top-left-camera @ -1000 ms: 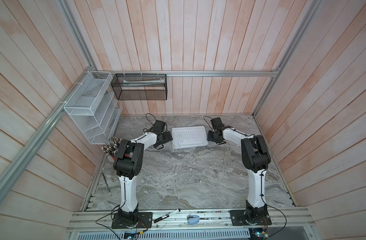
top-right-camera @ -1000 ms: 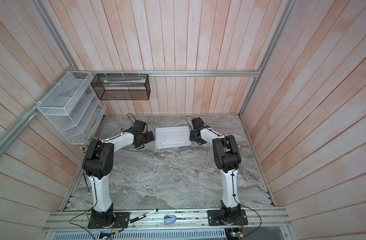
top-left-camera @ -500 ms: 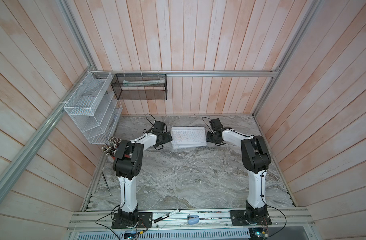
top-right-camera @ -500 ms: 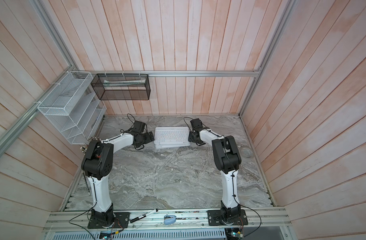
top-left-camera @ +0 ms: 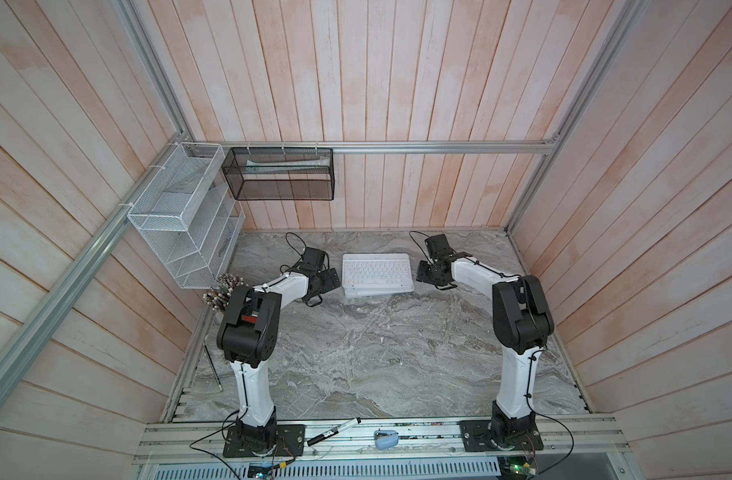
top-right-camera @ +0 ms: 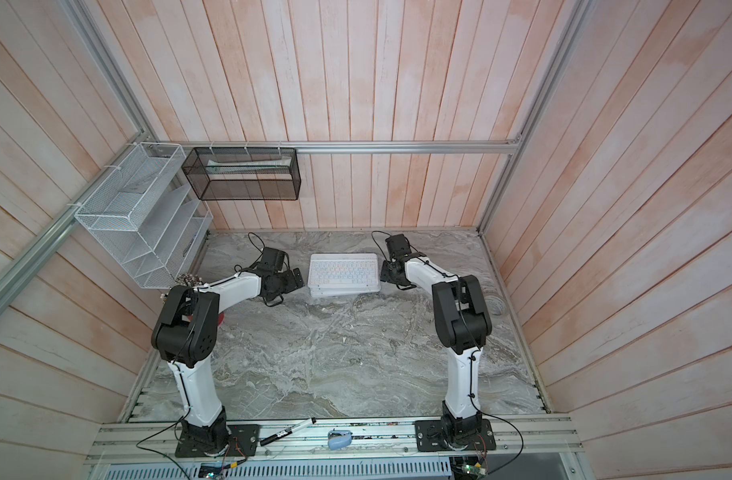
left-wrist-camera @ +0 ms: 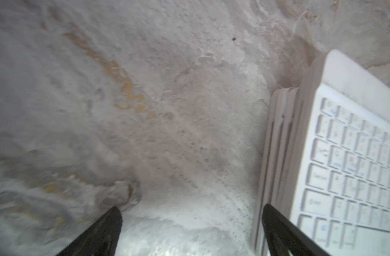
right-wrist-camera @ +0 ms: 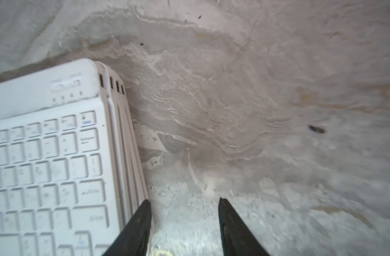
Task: Stack the numeric keypads
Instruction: Place the numeric keypad at the numeric keypad, then reset both arms
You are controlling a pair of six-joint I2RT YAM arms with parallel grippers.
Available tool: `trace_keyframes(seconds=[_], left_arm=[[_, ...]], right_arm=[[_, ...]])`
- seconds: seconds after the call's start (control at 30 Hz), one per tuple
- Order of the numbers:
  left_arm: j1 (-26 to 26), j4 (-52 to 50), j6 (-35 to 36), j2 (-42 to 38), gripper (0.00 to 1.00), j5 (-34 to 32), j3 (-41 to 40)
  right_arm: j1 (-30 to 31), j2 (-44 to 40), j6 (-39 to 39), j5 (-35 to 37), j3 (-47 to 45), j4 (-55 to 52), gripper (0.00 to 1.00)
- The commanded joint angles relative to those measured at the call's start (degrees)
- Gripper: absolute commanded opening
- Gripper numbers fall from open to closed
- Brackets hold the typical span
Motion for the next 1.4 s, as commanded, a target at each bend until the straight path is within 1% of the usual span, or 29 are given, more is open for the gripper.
trace_keyframes(seconds=[0.0,0.07,0.1,0.17,0.2,0.23,0.3,0.33,0.37,0.47,0.5,0.57,0.6,0.7,0.73,0.8,0.83,0.9,0.97,1.0,1.07,1.1,1.13,1.17,1.2,1.23,1.3,1.33,1.37], left_arm=[[0.6,2.8,0.8,-8.8,1.00,-6.7,-4.5],[0.6,7.8,0.9,-14.4,1.00,-8.4,-9.5],[0.5,11.2,1.2,-17.4,1.00,-8.6,-12.3],[0.5,18.5,2.2,-22.4,1.00,-6.9,-18.4],[0.0,24.5,4.0,-24.7,1.00,-5.3,-22.4],[-1.3,31.0,6.1,-26.9,1.00,-4.8,-26.8],[-4.7,42.4,10.8,-31.1,1.00,-6.6,-34.4],[-6.5,47.2,13.3,-32.7,1.00,-8.0,-37.4],[-7.8,49.3,14.7,-34.0,1.00,-9.0,-39.0],[-8.7,46.5,15.2,-37.0,1.00,-13.5,-39.4],[-8.7,46.2,14.8,-38.0,1.00,-17.6,-39.9],[-8.4,49.8,14.5,-41.2,1.00,-24.0,-43.2],[-7.9,52.1,15.5,-43.5,1.00,-25.8,-45.4],[-6.7,51.9,19.4,-48.4,1.00,-34.1,-48.9],[-5.3,51.2,19.9,-49.1,1.00,-36.0,-49.6],[-1.8,49.5,18.7,-48.9,1.00,-37.4,-50.7],[0.6,50.8,17.9,-47.9,1.00,-36.7,-51.8],[5.0,49.3,16.9,-46.9,1.00,-33.7,-50.9],[7.0,56.2,20.6,-44.6,1.00,-33.1,-52.4],[8.3,59.4,22.2,-42.6,1.00,-32.2,-53.1],[11.6,64.1,22.0,-37.6,1.00,-28.5,-53.7],[13.3,66.4,20.8,-33.6,1.00,-27.3,-54.0],[14.3,70.1,21.7,-31.1,1.00,-28.0,-53.4],[14.8,68.1,20.6,-30.6,1.00,-26.2,-52.8],[15.8,73.3,21.8,-28.5,1.00,-21.8,-54.2],[15.3,79.1,24.5,-26.6,1.00,-20.1,-55.2],[14.4,77.1,27.6,-27.0,1.00,-13.8,-54.8],[14.5,79.7,28.3,-25.8,1.00,-12.8,-54.9],[14.5,79.9,28.8,-24.9,1.00,-12.0,-54.3]], right_arm=[[-0.1,-10.0,-1.4,0.3,-4.6,1.4,0.54],[0.4,-16.0,-1.1,-1.7,-9.6,4.8,0.58],[1.2,-19.1,-1.8,-2.6,-12.4,7.3,0.62],[4.3,-24.4,-4.1,-2.6,-16.6,10.4,0.78],[7.3,-27.0,-6.5,-0.6,-18.5,11.7,0.88],[10.6,-29.4,-8.0,3.3,-20.4,13.2,0.97],[16.5,-32.6,-10.3,10.1,-23.9,15.8,0.98],[18.2,-33.8,-10.4,11.4,-24.6,15.7,0.98],[18.8,-34.4,-9.8,11.5,-24.7,15.3,0.98],[19.2,-36.5,-8.2,11.3,-25.1,13.7,0.98],[19.1,-37.5,-8.1,12.1,-25.6,13.9,0.98],[19.4,-40.1,-8.7,13.5,-27.6,15.9,0.98],[19.9,-42.1,-9.2,14.3,-29.5,18.1,0.98],[21.3,-48.7,-10.5,18.4,-40.1,30.8,0.98],[21.7,-51.0,-11.2,19.1,-43.7,35.8,0.98],[22.1,-54.6,-13.6,19.6,-50.4,45.2,0.98],[22.1,-55.8,-14.5,19.9,-53.1,49.2,0.98],[22.1,-56.6,-16.0,21.4,-55.9,53.9,0.98],[22.0,-55.7,-16.6,22.4,-54.4,50.6,0.98],[22.0,-54.6,-16.8,22.7,-52.3,46.5,0.98],[21.9,-53.0,-17.2,23.3,-49.7,41.6,0.98],[21.9,-52.5,-19.0,23.1,-49.7,41.3,0.98],[21.8,-52.4,-19.9,23.3,-50.5,42.5,0.98],[21.6,-52.3,-20.1,23.7,-51.7,44.4,0.98],[21.0,-52.4,-20.0,23.3,-53.0,46.3,0.98],[20.3,-52.3,-19.3,22.4,-53.8,47.4,0.98],[18.4,-51.5,-16.1,21.3,-55.0,48.4,0.98],[17.2,-51.0,-14.0,21.0,-55.5,48.5,0.98],[16.3,-50.6,-12.3,20.9,-55.9,49.0,0.98]])
